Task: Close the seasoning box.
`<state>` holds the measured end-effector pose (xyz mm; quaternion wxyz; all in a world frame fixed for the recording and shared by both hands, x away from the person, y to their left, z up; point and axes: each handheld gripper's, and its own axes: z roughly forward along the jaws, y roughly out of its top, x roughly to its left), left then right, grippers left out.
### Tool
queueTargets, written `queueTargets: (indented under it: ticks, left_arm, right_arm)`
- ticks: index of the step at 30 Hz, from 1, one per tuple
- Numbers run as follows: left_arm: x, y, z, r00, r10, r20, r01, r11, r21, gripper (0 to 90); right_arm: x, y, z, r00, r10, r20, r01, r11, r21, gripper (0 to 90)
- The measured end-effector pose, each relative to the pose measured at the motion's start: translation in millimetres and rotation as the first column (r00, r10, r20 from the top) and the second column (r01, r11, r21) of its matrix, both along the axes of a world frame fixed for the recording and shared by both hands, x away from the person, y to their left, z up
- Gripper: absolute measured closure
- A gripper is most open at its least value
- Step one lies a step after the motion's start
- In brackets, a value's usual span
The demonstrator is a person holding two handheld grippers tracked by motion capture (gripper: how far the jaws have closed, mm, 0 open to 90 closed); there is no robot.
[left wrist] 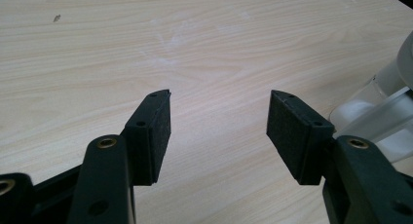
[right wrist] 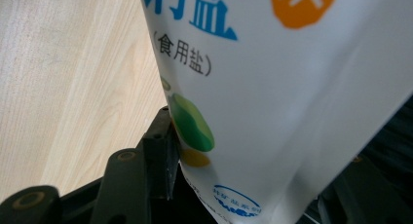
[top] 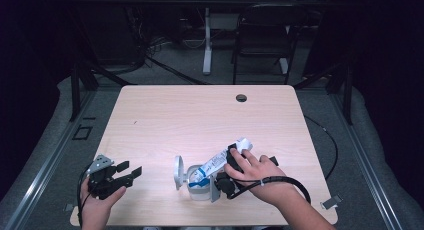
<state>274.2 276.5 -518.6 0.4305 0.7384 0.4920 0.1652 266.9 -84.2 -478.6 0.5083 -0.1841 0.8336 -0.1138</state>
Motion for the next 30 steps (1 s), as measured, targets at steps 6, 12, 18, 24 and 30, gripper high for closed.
queueTargets:
  ticks: [6,12,18,24,30]
  left_arm:
    - [0.1,0.0,-0.2,1.0,0.0,0.0,0.0,1.0,0.0,42.5]
    - [0.1,0.0,-0.2,1.0,0.0,-0.001,0.0,1.0,0.001,42.5]
    - [0.0,0.0,-0.2,1.0,0.001,0.0,-0.001,1.0,0.001,42.5]
    - [-0.3,0.6,0.6,1.0,0.0,-0.004,0.0,1.0,0.004,42.5]
    - [-0.1,1.1,0.1,1.0,0.001,-0.002,-0.001,1.0,0.002,42.5]
  right_arm:
    - [-0.4,-0.6,0.2,1.0,0.009,-0.001,-0.009,1.0,0.004,48.3]
    - [-0.7,-0.6,-0.1,0.9999,0.011,0.003,-0.011,1.0,0.001,48.7]
    - [-0.9,-0.7,-0.1,0.9999,0.015,0.0,-0.015,1.0,0.004,48.9]
    - [-1.8,-0.4,0.9,0.9999,0.016,0.005,-0.016,1.0,-0.005,49.3]
    - [-1.8,-0.1,1.1,0.9998,0.018,0.001,-0.018,1.0,-0.007,50.0]
